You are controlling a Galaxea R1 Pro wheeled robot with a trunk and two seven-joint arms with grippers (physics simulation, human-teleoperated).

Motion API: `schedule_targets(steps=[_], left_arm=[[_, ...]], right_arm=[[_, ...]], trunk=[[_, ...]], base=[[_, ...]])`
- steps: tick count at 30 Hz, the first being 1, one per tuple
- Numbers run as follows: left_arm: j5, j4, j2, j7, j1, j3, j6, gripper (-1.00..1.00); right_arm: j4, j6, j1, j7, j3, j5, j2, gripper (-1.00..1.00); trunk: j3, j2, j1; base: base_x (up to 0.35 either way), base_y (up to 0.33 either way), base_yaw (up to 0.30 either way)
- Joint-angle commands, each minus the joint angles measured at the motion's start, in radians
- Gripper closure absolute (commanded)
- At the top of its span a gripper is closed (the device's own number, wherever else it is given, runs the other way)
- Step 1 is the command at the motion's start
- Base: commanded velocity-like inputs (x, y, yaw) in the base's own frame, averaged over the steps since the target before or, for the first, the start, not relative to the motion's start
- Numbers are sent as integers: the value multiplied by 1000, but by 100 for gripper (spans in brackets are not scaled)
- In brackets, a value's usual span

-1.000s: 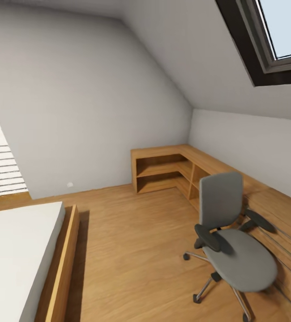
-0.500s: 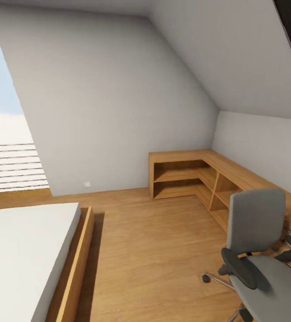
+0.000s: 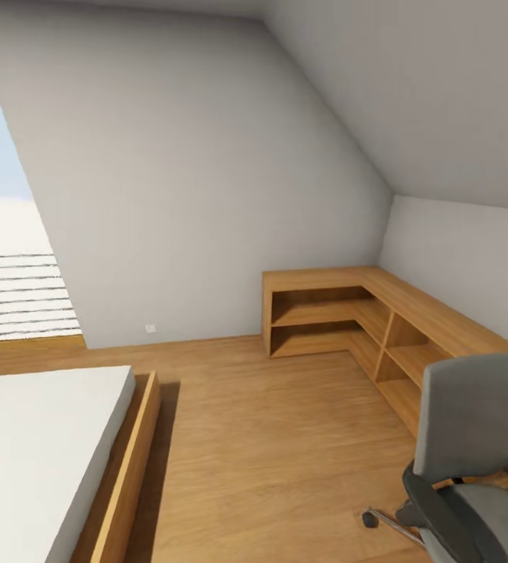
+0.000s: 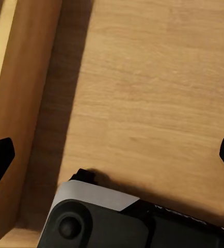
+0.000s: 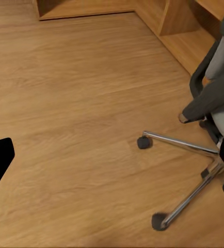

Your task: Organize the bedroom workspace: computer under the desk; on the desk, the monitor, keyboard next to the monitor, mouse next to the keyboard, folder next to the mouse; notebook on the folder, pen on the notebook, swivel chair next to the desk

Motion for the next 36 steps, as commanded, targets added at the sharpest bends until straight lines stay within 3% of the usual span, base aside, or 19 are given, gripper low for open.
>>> schedule_targets(steps=[1,9,27,36], left_arm=[[7,-1,1,6,-1,-9,-4,-100],[6,-1,0,6,-1,-9,-4,-100],[6,-1,0,5,-1,-10,-5,-100],[5,-1,-1,5,-1,-10,-5,-100]], right_arm=[[2,-2,-1,-6,9,-3,-1,-100],[2,-2,-1,-6,9,-2,-1,-100],[2,2,-1,-6,9,-2,-3,-100],[2,3,-1,-6,9,0,-3,-100]], trunk=[[-2,-2,1],[-2,-2,1],[-2,-2,1],[-2,-2,1]], base=[[329,-72,0],[329,-74,78],[329,-57,266],[329,-1,57]])
